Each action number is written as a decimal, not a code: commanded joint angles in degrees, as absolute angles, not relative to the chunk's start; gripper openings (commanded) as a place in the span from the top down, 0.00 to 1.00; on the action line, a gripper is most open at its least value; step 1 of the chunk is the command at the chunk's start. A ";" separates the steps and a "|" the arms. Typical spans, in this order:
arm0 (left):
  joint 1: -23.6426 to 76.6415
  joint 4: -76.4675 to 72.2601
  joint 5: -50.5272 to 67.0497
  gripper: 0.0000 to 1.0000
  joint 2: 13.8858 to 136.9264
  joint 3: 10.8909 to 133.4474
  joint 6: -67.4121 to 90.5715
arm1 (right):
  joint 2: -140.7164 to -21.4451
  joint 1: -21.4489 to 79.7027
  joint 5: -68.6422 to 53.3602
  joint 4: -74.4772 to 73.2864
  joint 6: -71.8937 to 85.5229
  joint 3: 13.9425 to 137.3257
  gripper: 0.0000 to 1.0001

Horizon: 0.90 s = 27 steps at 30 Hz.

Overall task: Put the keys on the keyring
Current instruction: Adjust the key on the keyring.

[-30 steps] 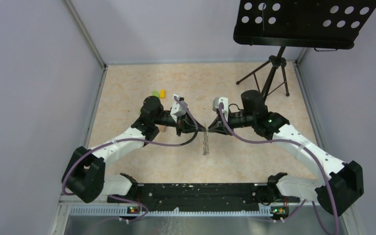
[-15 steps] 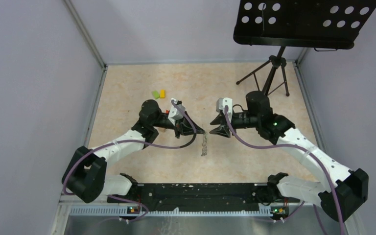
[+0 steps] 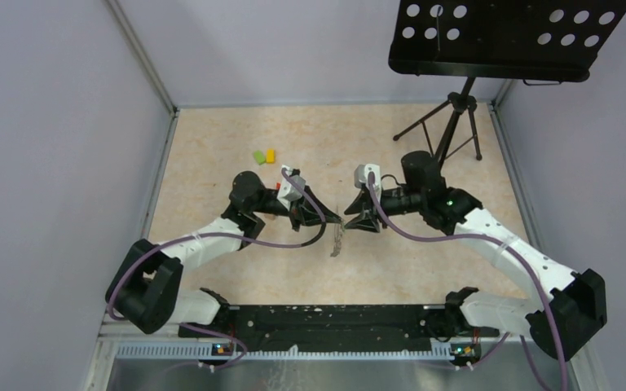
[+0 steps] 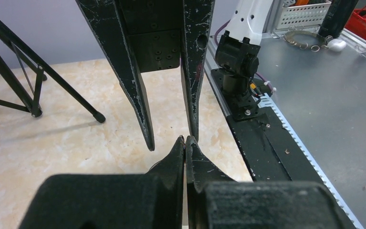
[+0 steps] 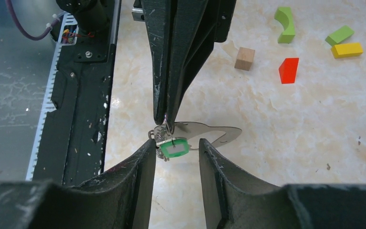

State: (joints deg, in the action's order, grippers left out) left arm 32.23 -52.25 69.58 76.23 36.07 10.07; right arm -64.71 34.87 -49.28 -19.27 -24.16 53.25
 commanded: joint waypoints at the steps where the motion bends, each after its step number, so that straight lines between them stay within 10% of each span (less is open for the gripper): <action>1: 32.07 -57.00 69.76 1.00 76.60 35.86 11.23 | -65.15 35.90 -51.33 -16.40 -24.04 54.74 0.63; 27: 32.01 -57.36 69.43 1.00 77.85 35.59 11.34 | -66.01 37.28 -51.86 -16.24 -23.29 55.66 0.84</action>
State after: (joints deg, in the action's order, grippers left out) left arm 32.23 -53.78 69.54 77.58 35.86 10.87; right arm -65.65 36.56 -50.15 -18.39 -23.22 53.32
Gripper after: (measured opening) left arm 0.005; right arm 0.195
